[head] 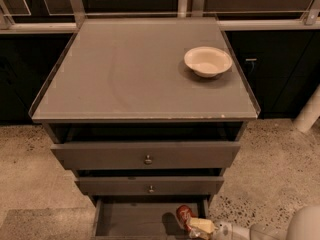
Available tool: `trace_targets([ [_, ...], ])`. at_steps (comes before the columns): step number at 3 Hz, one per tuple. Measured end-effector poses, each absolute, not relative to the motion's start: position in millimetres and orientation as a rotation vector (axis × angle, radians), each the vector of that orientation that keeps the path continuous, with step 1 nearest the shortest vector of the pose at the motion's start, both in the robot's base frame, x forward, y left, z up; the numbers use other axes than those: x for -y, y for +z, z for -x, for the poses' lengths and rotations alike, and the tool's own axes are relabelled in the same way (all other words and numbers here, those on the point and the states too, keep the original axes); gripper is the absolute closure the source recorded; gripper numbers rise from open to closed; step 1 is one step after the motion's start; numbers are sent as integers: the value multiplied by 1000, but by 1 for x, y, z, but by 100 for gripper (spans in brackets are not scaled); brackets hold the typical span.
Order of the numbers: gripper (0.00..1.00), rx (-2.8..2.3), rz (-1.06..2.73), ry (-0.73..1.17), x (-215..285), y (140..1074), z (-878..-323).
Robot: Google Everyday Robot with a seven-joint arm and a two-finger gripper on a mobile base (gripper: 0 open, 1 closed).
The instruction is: Place coke can into bottom drawer
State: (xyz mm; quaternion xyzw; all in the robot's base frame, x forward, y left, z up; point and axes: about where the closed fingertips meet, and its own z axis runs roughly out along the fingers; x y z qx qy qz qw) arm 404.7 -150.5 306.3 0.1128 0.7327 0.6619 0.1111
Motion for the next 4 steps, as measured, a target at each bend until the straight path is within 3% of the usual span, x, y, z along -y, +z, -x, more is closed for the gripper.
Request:
trace_targets([
  [2, 100, -2204, -378, 1871, 147, 286, -416],
  [4, 100, -2299, -369, 1755, 135, 253, -464],
])
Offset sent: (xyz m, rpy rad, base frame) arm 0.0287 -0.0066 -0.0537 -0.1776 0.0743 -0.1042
